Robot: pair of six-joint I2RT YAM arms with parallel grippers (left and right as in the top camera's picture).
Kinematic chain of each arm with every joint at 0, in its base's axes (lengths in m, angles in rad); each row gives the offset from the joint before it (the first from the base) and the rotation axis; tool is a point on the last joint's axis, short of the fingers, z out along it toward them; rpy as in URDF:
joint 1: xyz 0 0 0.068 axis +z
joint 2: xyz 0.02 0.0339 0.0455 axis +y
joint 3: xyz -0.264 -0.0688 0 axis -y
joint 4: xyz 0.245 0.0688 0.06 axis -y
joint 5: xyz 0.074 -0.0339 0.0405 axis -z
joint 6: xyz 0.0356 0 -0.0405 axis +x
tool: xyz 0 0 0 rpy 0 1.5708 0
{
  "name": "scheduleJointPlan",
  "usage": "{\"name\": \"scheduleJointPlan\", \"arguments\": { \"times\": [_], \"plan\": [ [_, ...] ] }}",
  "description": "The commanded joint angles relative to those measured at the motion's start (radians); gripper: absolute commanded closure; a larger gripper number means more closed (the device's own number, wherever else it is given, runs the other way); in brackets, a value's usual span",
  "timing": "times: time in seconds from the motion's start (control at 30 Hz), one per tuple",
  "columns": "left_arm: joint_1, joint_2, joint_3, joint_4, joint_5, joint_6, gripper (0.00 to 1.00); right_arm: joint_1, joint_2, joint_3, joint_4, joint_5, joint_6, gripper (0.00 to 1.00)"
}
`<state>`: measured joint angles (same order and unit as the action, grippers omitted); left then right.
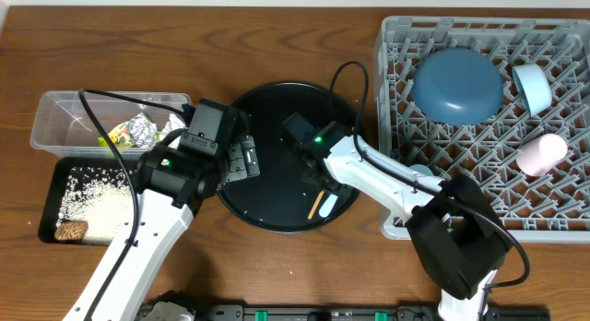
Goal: Sort waste into correct bins and load items into the dishwasher rack
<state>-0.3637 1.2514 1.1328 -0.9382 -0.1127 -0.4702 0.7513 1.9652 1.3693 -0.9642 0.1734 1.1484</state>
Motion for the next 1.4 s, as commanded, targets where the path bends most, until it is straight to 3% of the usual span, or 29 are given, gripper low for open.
{"name": "scheduleJointPlan", "arguments": {
  "times": [0.0, 0.2, 0.5, 0.7, 0.93, 1.0, 1.1, 1.37],
  "plan": [
    [-0.002, 0.003, -0.005, -0.003, -0.019, 0.006, 0.02, -0.022, 0.001, -0.026, 0.0, 0.023, 0.07, 0.61],
    [-0.002, 0.003, -0.005, -0.003, -0.019, 0.006, 0.02, -0.049, 0.001, -0.047, 0.008, -0.001, 0.083, 0.66],
    [-0.002, 0.003, -0.005, -0.003, -0.019, 0.006, 0.02, -0.041, 0.001, -0.061, 0.051, -0.013, 0.097, 0.64],
    [-0.002, 0.003, -0.005, -0.003, -0.019, 0.006, 0.02, -0.037, 0.001, -0.129, 0.079, -0.017, 0.189, 0.74],
    [-0.002, 0.003, -0.005, -0.003, -0.019, 0.006, 0.02, -0.037, 0.001, -0.195, 0.155, -0.024, 0.194, 0.79],
    [-0.002, 0.003, -0.005, -0.003, -0.019, 0.006, 0.02, -0.037, 0.001, -0.195, 0.159, -0.023, 0.193, 0.86],
    [-0.002, 0.003, -0.005, -0.003, -0.019, 0.006, 0.02, -0.037, 0.0, -0.195, 0.161, -0.02, 0.169, 0.99],
    [-0.002, 0.003, -0.005, -0.003, -0.019, 0.006, 0.02, -0.059, -0.042, -0.156, 0.161, -0.002, 0.018, 0.99]
  ]
}}
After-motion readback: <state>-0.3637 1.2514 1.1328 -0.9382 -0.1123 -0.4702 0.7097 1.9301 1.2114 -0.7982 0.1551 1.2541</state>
